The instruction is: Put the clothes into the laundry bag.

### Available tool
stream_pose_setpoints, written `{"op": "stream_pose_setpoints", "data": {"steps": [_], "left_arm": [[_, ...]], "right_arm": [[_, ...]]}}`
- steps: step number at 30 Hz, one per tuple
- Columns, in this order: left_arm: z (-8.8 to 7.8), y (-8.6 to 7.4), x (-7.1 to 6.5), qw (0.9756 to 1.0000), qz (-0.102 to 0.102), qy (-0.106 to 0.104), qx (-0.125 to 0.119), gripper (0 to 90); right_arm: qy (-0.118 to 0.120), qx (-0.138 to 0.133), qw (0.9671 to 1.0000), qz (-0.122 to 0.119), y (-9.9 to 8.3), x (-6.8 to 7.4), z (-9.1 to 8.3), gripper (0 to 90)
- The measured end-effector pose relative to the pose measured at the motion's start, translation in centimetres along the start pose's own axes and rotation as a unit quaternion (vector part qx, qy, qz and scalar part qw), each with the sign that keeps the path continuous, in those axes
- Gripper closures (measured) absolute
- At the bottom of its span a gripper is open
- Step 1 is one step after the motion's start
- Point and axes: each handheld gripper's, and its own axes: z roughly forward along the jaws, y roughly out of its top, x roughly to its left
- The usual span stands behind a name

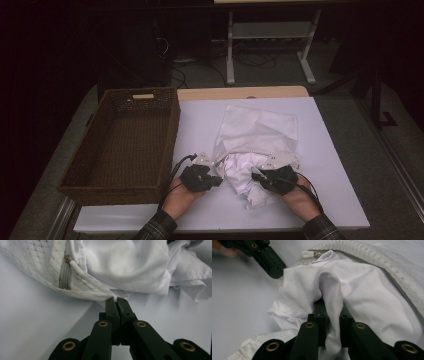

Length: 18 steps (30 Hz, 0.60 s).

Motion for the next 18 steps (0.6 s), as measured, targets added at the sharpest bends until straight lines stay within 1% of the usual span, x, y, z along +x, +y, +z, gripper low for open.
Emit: {"op": "stream_pose_setpoints", "data": {"steps": [8,14,18], "left_arm": [[0.0,0.0,0.0,1.0,-0.002,-0.006,0.002,88.6],[0.0,0.1,-0.2,0.9999,0.003,-0.012,0.005,88.7],[0.1,0.2,-0.4,0.9999,0.008,-0.012,0.007,88.7]], "right_arm": [[-0.012,-0.005,0.9999,0.012,0.3,-0.4,0.3,82.8],[-0.025,-0.013,0.9993,0.023,0.6,-0.8,0.7,83.2],[-0.033,-0.018,0.9989,0.029,0.8,-1.2,1.0,83.2]]}}
